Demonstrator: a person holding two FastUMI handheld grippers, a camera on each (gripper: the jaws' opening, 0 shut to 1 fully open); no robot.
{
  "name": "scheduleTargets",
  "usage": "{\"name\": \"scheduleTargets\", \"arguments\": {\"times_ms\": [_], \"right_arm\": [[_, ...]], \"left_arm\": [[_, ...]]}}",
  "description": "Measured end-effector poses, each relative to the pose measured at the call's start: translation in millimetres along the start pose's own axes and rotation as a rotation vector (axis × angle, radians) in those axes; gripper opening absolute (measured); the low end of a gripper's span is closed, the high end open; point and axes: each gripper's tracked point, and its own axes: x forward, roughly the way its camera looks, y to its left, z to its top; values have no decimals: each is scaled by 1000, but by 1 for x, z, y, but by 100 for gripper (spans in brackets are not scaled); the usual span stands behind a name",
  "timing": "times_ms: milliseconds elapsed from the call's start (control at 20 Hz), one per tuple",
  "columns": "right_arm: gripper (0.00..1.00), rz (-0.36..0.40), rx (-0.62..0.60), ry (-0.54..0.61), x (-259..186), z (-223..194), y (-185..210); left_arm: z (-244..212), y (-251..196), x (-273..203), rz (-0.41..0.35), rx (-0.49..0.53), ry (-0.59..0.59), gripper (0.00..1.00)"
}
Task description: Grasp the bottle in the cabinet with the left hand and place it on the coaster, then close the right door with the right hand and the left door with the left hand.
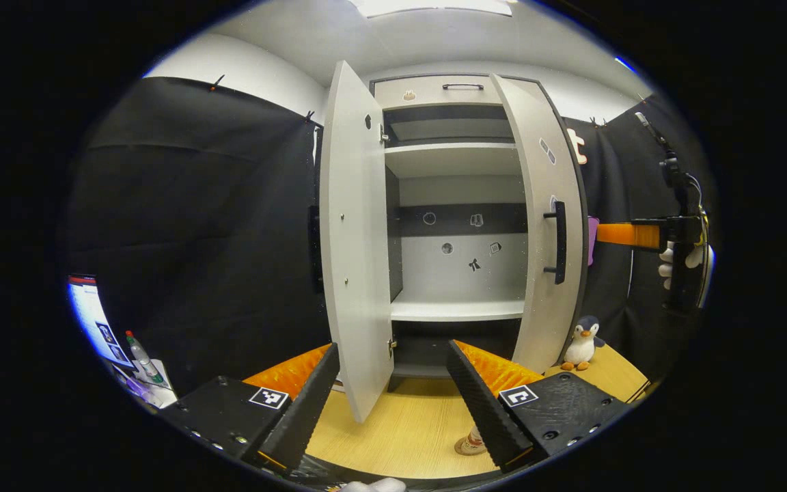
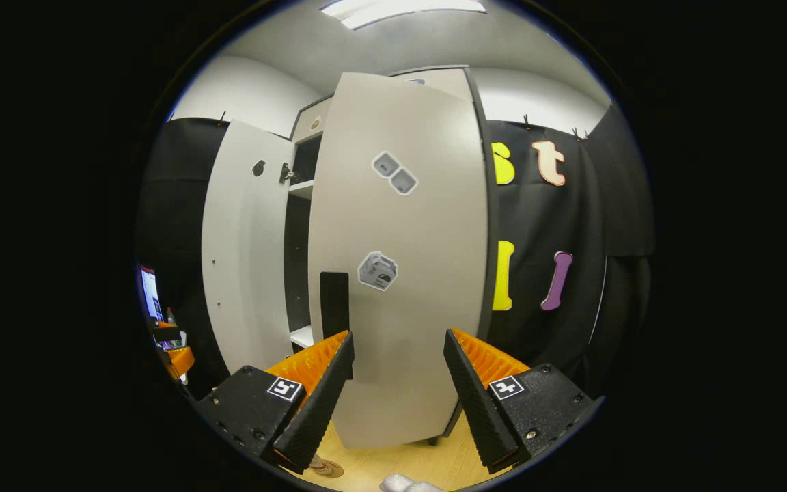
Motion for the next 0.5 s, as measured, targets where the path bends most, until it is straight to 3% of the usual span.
{"name": "scheduleTargets", "arguments": {"times_ms": [500], "right_arm": [[82,-118,87,97,-90,-50,9]], "left_arm": [[5,42,31,-68,6,-9,96]]}}
